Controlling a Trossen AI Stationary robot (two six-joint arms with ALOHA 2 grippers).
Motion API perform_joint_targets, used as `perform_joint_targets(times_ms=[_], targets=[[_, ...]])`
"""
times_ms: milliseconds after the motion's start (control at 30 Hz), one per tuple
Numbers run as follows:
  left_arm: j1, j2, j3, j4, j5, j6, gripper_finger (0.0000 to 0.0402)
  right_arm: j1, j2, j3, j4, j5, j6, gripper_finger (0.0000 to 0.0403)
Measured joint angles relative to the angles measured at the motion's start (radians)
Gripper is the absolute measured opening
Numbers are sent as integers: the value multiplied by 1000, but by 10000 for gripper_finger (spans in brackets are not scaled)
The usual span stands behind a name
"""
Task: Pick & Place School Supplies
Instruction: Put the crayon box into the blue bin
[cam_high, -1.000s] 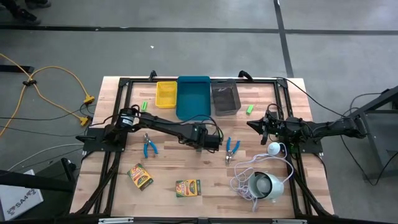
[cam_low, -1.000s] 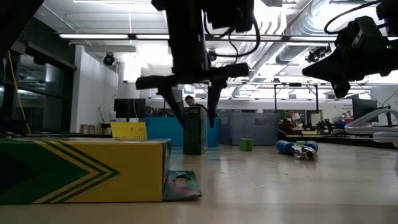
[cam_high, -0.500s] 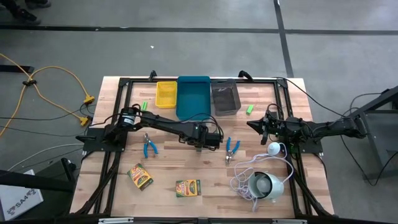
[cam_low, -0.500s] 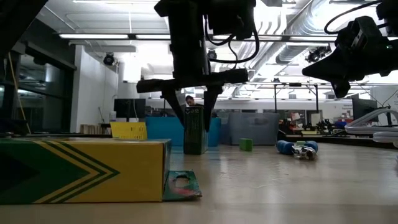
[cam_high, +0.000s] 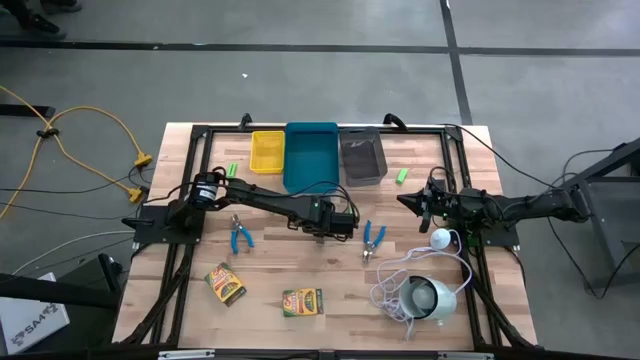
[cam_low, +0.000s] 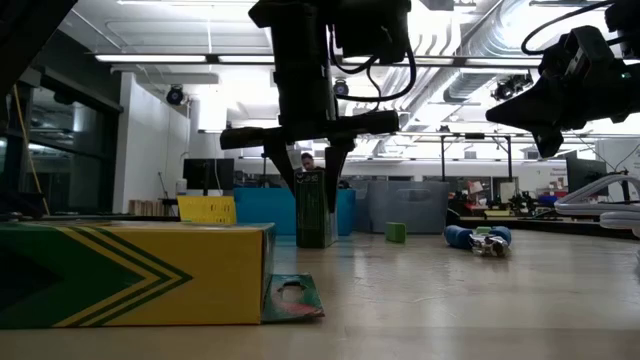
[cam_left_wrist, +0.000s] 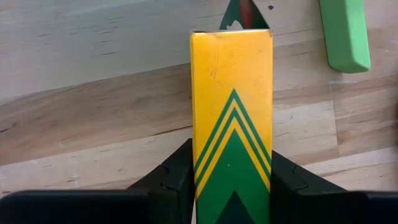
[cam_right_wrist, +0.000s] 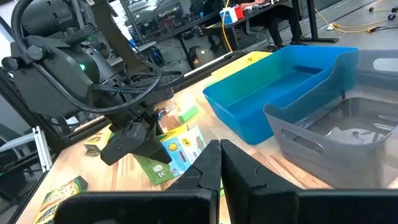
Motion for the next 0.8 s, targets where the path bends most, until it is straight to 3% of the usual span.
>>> perform_joint_targets(times_ms=[333, 800], targets=[[0, -47, 0, -4, -26, 26, 114, 0, 0, 0, 0, 0, 0, 3], [2, -224, 0, -9, -208, 123, 112, 0, 0, 0, 0, 0, 0, 3]])
